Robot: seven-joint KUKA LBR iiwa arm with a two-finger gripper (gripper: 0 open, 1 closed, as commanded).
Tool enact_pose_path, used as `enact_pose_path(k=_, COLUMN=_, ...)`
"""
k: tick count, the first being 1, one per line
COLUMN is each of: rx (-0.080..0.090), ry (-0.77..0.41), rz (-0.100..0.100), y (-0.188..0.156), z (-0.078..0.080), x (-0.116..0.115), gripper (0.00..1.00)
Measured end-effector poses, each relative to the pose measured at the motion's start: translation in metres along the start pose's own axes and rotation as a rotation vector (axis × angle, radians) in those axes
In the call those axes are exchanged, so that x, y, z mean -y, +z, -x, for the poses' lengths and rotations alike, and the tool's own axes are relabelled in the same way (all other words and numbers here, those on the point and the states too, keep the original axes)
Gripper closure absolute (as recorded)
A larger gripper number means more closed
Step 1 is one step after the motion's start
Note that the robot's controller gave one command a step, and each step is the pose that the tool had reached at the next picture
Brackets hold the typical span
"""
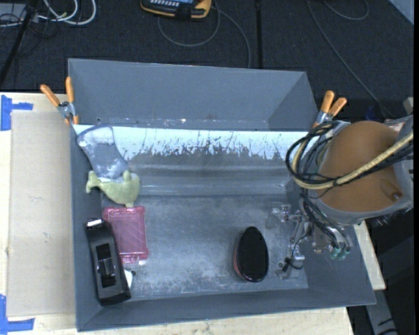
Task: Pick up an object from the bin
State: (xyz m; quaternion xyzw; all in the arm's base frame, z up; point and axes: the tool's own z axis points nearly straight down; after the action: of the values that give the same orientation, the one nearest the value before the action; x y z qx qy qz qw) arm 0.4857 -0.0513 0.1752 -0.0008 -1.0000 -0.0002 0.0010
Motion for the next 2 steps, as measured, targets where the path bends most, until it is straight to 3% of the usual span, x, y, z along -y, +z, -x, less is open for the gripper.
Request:
enact_pose_path(k=1, rx=-0.001, ry=0.028, rz=0.0, y=0.034, z=-0.007, x=-0.026, gripper=0.0)
enact_pose_path(k=2, rx=-0.006, ry=0.137, rz=0.002, y=0.063, z=-0.007, x=-0.041, gripper=0.0)
